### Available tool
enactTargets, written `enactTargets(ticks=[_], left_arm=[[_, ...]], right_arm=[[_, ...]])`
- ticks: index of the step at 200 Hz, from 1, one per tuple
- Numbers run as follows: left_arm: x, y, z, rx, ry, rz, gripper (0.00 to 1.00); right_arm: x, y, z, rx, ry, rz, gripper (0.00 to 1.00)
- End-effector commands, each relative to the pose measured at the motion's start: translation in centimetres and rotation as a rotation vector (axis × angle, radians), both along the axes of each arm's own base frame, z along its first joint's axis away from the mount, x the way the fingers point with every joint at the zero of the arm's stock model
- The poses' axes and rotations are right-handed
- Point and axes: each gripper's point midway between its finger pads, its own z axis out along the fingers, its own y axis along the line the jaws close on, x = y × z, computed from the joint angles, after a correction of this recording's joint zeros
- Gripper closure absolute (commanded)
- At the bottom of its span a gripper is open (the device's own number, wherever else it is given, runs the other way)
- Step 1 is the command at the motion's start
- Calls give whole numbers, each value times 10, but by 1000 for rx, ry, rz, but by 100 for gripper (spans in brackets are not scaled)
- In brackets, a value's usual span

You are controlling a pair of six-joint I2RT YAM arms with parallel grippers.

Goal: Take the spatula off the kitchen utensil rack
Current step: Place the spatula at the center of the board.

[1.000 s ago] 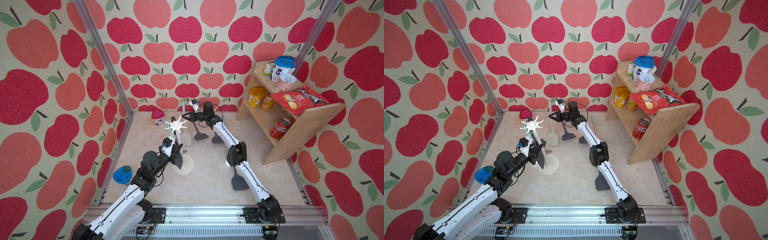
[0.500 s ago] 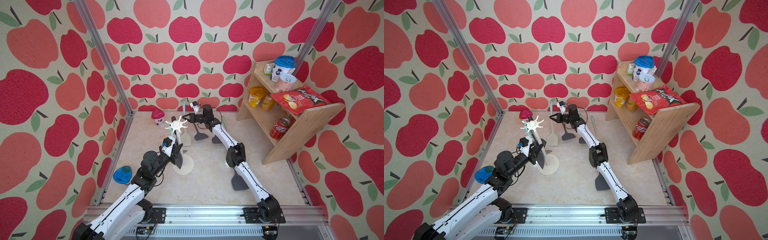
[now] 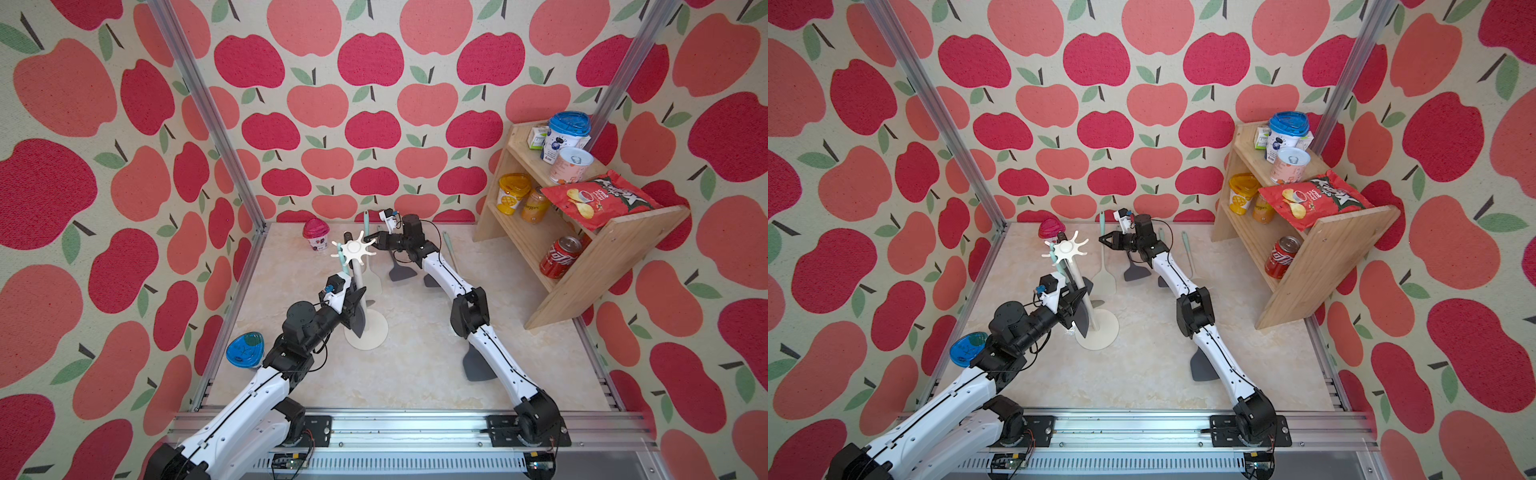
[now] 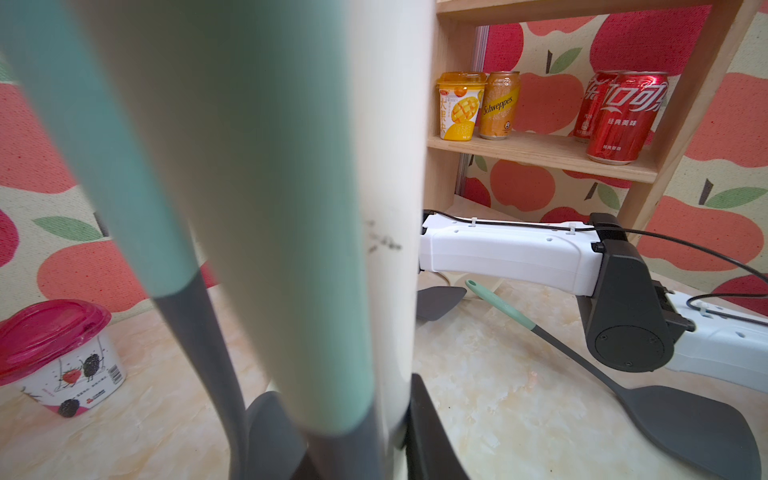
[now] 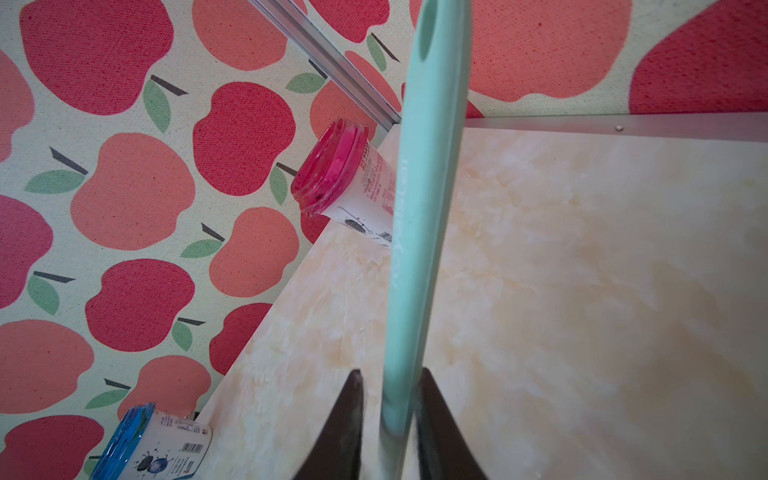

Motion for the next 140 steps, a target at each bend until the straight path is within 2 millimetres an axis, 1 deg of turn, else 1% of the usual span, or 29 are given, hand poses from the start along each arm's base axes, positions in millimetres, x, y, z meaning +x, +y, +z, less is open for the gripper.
enactTargets(ticks=[1,7,20,29,34,45,63,82,110,140], left_arm=[[0,7,-58,141,155,20,100],[0,8,-58,142,158,22,100],[-1,9,-58,143,154,26,100],[-1,9,-57,142,152,28,100],[-1,10,-57,143,150,30,100],[-1,10,-56,143,148,31,100],[0,10,-58,145,153,30,100],[1,8,-59,143,156,25,100],[1,8,-59,145,158,25,100],[0,10,-58,149,155,30,100]], right_arm=[[-3,4,11,25,-9,8,66],[-1,3,14,23,-13,-3,64],[2,1,21,11,-27,-27,62],[6,-2,22,-10,-27,-55,57],[7,-3,23,-15,-29,-58,56],[7,-5,26,-22,-34,-53,55],[8,-9,22,-65,-46,-63,54],[4,-7,25,-94,-73,-62,54],[2,-5,37,-206,-195,-107,54],[1,-7,59,-341,-363,-170,54]])
